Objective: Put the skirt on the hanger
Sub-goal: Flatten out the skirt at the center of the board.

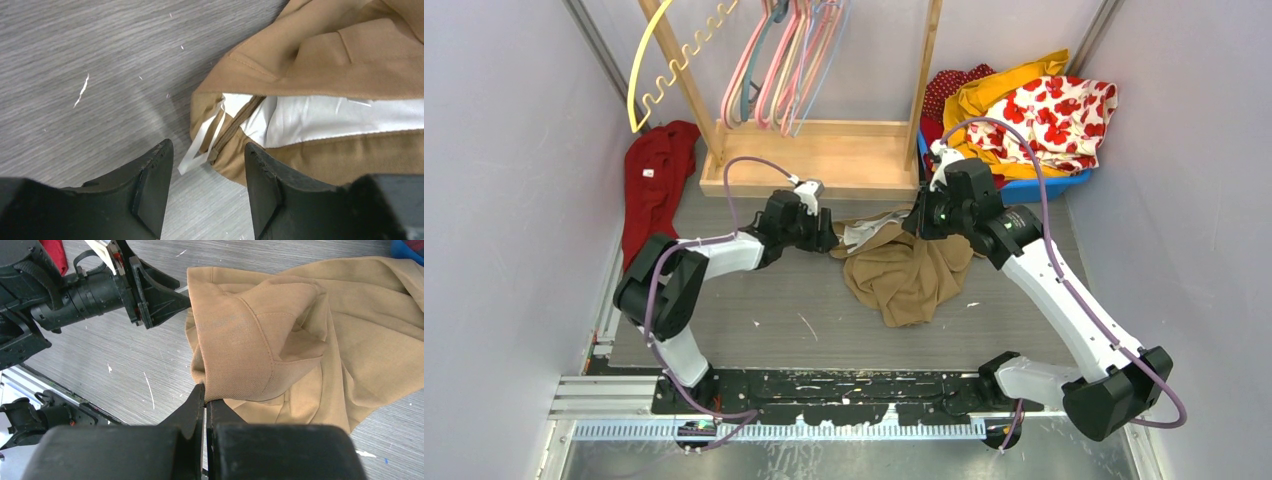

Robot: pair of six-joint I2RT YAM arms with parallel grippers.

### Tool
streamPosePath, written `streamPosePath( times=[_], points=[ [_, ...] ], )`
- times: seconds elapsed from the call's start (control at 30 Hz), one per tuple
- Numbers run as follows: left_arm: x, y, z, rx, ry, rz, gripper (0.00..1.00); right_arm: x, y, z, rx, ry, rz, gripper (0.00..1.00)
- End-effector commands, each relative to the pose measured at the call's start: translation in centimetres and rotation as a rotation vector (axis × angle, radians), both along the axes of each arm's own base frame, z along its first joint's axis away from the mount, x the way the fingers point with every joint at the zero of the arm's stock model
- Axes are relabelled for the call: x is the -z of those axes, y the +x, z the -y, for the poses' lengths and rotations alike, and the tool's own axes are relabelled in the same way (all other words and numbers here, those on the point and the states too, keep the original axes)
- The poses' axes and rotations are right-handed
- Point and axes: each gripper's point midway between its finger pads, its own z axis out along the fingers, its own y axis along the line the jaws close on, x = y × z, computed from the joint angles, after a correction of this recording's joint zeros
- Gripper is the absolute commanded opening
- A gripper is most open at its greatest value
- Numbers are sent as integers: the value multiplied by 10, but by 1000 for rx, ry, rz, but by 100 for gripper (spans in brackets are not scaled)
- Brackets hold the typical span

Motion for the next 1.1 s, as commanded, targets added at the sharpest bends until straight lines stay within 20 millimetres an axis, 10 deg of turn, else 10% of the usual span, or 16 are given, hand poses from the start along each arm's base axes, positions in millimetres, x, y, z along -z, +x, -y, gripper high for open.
streamPosePath(
  times=[0.0, 0.33, 0.73, 1.07],
  points=[
    [-22, 23, 12, 21, -38, 81, 54, -14, 0, 2, -8, 3, 58, 1],
    [-15, 25, 14, 29, 1, 10, 33, -13, 2, 5, -6, -17, 64, 1],
    [-8, 15, 1, 21, 82, -58, 41, -9, 2, 5, -8, -22, 59, 1],
    [-2, 12, -2, 24, 104, -92, 28, -9, 2, 6, -3, -25, 63, 1]
  ],
)
